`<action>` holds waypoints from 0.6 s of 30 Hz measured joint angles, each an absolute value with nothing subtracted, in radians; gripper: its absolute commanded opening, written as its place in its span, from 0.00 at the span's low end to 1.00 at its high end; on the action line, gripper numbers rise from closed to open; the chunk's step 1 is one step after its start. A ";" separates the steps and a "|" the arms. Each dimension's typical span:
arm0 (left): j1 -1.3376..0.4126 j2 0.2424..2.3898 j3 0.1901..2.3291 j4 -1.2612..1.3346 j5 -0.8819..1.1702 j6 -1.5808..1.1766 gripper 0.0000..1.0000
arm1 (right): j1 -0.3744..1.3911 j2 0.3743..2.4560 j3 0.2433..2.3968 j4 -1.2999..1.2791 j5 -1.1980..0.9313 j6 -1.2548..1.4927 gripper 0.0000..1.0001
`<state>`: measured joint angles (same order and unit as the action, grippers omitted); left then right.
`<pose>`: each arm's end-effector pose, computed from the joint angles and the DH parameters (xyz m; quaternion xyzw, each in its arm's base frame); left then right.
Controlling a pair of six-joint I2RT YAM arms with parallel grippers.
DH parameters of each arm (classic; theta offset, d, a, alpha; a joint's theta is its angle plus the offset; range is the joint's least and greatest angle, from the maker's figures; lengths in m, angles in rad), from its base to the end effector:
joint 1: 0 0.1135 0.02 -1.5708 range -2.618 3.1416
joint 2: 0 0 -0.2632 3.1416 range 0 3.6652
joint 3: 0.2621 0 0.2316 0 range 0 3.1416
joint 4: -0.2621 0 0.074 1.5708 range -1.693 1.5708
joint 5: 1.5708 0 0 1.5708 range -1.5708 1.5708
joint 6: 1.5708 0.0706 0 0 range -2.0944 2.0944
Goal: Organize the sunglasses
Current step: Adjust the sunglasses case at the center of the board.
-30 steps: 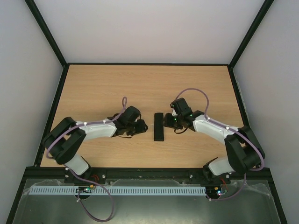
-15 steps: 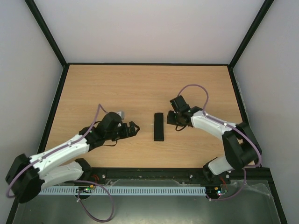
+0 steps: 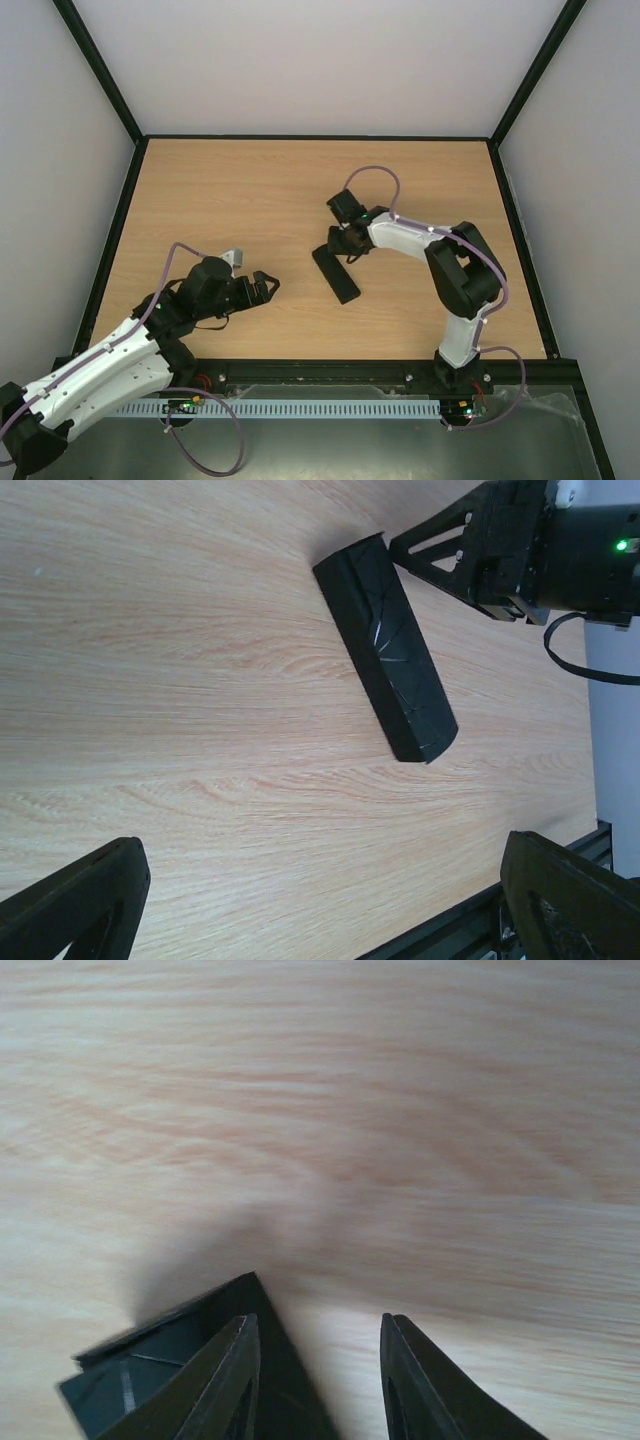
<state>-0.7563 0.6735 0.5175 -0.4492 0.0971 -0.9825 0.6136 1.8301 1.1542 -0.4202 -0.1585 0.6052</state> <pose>0.1140 -0.1170 0.2201 -0.0774 0.8815 -0.3820 0.2664 0.2922 0.2194 0.1470 -0.0227 0.9688 0.1973 0.1482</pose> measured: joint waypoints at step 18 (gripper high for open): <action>-0.756 0.664 0.500 -0.477 0.096 -0.993 0.99 | 0.791 1.325 0.938 -0.474 -0.069 0.697 0.48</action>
